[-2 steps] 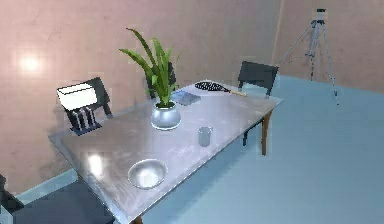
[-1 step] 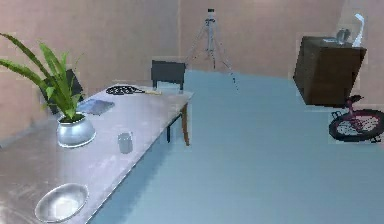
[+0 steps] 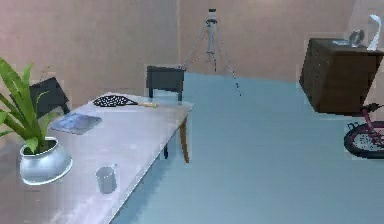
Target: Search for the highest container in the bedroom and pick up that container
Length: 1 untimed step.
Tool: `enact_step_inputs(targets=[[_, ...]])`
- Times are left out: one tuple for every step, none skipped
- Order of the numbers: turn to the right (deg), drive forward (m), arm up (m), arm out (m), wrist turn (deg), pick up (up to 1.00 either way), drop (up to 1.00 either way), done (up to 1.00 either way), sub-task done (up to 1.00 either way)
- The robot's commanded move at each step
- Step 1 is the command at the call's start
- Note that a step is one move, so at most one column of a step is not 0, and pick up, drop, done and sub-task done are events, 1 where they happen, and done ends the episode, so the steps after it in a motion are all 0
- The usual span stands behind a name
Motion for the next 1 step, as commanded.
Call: enact_step_inputs(targets=[[27.0,0.0,0.0,0.0,0.0,0.0,0.0,0.0,0.0]])
